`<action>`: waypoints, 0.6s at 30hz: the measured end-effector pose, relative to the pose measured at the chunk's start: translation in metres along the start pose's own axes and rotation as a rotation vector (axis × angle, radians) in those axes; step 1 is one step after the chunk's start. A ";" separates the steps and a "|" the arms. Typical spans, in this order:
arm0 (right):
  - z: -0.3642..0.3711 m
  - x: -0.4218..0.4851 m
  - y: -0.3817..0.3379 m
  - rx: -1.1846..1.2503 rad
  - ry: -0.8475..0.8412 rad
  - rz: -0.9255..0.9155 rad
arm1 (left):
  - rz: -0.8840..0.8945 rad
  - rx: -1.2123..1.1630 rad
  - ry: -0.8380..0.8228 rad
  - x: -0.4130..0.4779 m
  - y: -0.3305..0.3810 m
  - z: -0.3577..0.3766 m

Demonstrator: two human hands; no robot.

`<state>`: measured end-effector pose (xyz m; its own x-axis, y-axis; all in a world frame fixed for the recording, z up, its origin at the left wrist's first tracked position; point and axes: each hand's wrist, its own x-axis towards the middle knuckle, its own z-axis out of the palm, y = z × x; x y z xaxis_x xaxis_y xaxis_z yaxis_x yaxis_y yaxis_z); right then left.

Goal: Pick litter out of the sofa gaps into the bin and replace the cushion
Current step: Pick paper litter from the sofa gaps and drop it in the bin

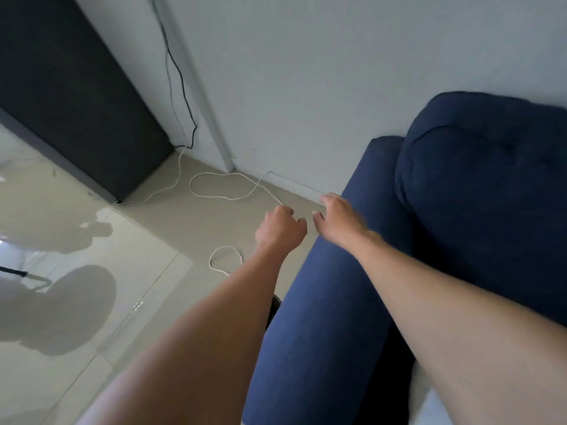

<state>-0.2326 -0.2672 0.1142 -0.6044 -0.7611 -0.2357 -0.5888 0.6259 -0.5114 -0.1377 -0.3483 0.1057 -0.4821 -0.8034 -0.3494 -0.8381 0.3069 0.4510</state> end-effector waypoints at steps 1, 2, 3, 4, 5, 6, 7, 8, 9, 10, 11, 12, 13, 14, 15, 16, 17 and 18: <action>-0.024 -0.003 0.011 0.007 0.042 0.012 | 0.052 0.021 0.012 -0.003 0.028 -0.001; -0.046 -0.008 0.024 0.011 0.081 0.026 | 0.108 0.042 0.024 -0.009 0.055 -0.002; -0.068 -0.014 0.038 0.011 0.116 0.042 | 0.165 0.062 0.034 -0.016 0.081 0.000; -0.089 -0.021 0.054 0.008 0.145 0.063 | 0.218 0.080 0.039 -0.023 0.105 0.002; -0.107 -0.029 0.071 0.006 0.167 0.089 | 0.264 0.099 0.038 -0.032 0.127 0.007; -0.124 -0.039 0.088 0.010 0.182 0.117 | 0.308 0.119 0.034 -0.041 0.148 0.014; -0.139 -0.049 0.106 0.016 0.195 0.142 | 0.352 0.141 0.025 -0.052 0.168 0.022; -0.153 -0.060 0.125 0.019 0.208 0.165 | 0.394 0.161 0.013 -0.062 0.187 0.031; -0.165 -0.070 0.143 0.018 0.221 0.187 | 0.436 0.178 0.001 -0.073 0.204 0.041; -0.176 -0.081 0.161 0.017 0.235 0.207 | 0.474 0.192 -0.009 -0.083 0.220 0.052; -0.185 -0.091 0.179 0.018 0.245 0.228 | 0.503 0.205 -0.016 -0.093 0.235 0.064; -0.193 -0.102 0.197 0.015 0.249 0.249 | 0.525 0.224 -0.026 -0.102 0.248 0.076; -0.200 -0.113 0.215 0.009 0.249 0.269 | 0.542 0.248 -0.039 -0.111 0.260 0.089; -0.205 -0.123 0.233 -0.002 0.247 0.288 | 0.559 0.277 -0.054 -0.119 0.271 0.103; -0.210 -0.133 0.251 -0.015 0.243 0.306 | 0.572 0.309 -0.072 -0.126 0.281 0.117; -0.213 -0.142 0.267 -0.025 0.237 0.321 | 0.583 0.338 -0.093 -0.133 0.289 0.130; -0.214 -0.151 0.284 -0.030 0.229 0.336 | 0.594 0.364 -0.114 -0.138 0.297 0.144; -0.213 -0.158 0.300 -0.030 0.219 0.355 | 0.605 0.386 -0.135 -0.143 0.304 0.158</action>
<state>-0.4282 0.0777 0.1743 -0.8705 -0.4451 -0.2098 -0.3371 0.8501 -0.4047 -0.3635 -0.0599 0.1630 -0.8957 -0.3740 -0.2403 -0.4333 0.8553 0.2840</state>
